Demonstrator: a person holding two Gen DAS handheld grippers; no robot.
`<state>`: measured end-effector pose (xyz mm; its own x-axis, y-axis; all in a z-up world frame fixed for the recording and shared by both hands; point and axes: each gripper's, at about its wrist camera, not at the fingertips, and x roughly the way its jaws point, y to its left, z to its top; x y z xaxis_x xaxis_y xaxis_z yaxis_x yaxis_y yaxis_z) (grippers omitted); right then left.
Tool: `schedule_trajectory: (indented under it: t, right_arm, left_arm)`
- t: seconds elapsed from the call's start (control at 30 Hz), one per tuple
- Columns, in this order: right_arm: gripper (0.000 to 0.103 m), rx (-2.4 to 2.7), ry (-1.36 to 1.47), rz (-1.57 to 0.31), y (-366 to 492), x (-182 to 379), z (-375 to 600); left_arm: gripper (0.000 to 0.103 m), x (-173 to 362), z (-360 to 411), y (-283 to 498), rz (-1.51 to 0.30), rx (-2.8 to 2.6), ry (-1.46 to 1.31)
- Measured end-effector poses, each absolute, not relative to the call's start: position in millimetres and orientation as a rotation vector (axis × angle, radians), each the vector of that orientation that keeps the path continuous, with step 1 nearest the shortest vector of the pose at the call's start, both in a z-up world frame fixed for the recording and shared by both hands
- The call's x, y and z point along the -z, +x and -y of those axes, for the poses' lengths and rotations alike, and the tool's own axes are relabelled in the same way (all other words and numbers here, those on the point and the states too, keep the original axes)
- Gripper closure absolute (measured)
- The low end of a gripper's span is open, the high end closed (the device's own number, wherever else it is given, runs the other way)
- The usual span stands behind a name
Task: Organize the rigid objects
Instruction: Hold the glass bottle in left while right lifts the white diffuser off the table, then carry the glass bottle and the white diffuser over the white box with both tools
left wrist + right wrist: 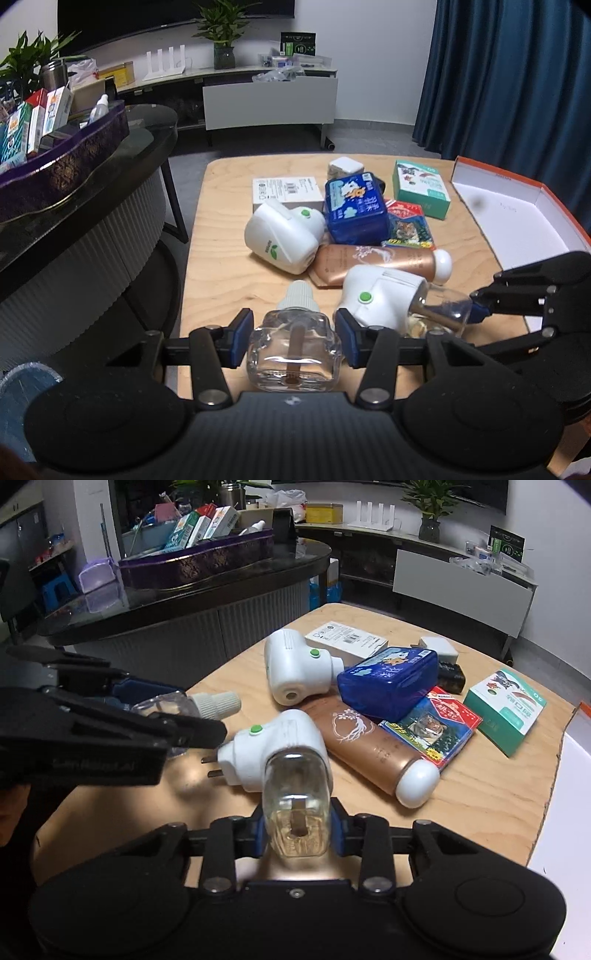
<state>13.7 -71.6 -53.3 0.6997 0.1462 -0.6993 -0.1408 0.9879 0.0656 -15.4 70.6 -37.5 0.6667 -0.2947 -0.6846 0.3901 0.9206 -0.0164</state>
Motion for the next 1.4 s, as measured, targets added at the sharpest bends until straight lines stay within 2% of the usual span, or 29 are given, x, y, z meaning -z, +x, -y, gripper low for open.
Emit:
schedule_trajectory:
  t: [0.43, 0.77, 1.13, 1.4]
  right_arm:
    - [0.063, -0.036, 0.193, -0.585, -35.7, 19.7, 135.5]
    - [0.063, 0.237, 0.243, -0.531, -60.1, -1.2, 232.8]
    - [0.063, 0.514, 0.369, -0.597, -48.3, 25.6, 337.1]
    - [0.063, 0.542, 0.379, -0.613, -47.1, 35.9, 378.4]
  left_arm:
    - [0.053, 2.1, -28.8, -22.6, -0.650, 0.468, 0.156]
    - [0.053, -19.4, 78.4, 4.3, -0.601, 0.639, 0.175]
    - [0.053, 3.6, 194.1, 48.0, -0.679, 0.739, 0.141]
    - [0.053, 28.4, 229.8, 69.7, -0.751, 0.745, 0.137]
